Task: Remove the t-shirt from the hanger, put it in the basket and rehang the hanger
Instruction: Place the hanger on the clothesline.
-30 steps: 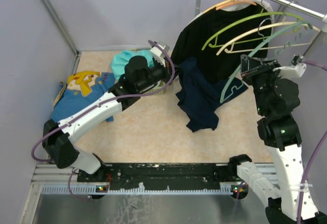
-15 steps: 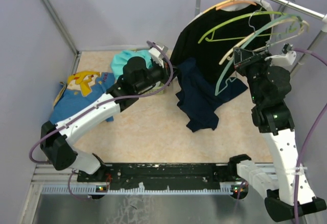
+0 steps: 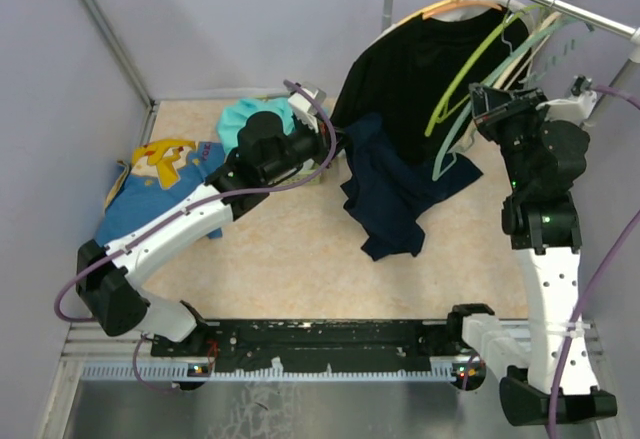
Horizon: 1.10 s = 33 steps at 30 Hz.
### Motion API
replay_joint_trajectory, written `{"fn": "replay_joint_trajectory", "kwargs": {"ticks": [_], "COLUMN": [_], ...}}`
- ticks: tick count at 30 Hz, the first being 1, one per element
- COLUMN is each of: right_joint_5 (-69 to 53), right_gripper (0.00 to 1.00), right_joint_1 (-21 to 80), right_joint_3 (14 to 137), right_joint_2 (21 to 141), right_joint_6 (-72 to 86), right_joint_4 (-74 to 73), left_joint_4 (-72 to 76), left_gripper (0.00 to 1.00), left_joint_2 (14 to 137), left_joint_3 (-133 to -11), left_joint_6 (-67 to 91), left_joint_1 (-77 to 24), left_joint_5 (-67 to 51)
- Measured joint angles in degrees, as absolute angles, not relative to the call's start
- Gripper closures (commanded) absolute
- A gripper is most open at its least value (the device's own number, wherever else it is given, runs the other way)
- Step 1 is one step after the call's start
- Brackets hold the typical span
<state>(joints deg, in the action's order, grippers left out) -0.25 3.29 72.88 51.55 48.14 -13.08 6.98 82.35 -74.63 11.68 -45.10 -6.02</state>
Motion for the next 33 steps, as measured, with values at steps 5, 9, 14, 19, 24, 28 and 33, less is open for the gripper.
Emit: {"fn": "replay_joint_trajectory", "kwargs": {"ticks": [5,9,14,19,24,28,33], "right_joint_5": [-3.31,-4.67,-5.72,-8.56,-12.36,-15.99,-20.29], "right_gripper": [1.00,1.00,1.00,1.00,1.00,1.00,1.00], "right_joint_1": [-0.47,-0.89,-2.55,-7.40,-11.70,-14.39,-17.41], "right_joint_3": [72.75,71.46,70.43,70.43,70.37,70.37,70.37], "right_joint_2": [51.22,50.59,50.98,52.73,55.02,56.95,59.27], "right_joint_6": [50.19,51.29,52.82,55.42,58.46,60.40,62.94], "right_joint_4": [-12.80,-11.77,-11.03,-8.36,-5.08,-2.17,0.97], "left_joint_4": [6.96,6.96,6.94,6.83,6.76,6.61,6.42], "left_gripper": [1.00,1.00,1.00,1.00,1.00,1.00,1.00], "left_joint_2": [82.32,82.32,82.32,82.32,82.32,82.32,82.32], "left_joint_3": [-74.63,-74.63,-74.63,-74.63,-74.63,-74.63,-74.63], "left_joint_6": [11.68,11.66,11.60,11.49,11.16,10.66,10.17], "left_joint_1": [-45.10,-45.10,-45.10,-45.10,-45.10,-45.10,-45.10], "left_joint_5": [-6.00,-6.00,-5.93,-5.56,-5.39,-5.28,-5.50]}}
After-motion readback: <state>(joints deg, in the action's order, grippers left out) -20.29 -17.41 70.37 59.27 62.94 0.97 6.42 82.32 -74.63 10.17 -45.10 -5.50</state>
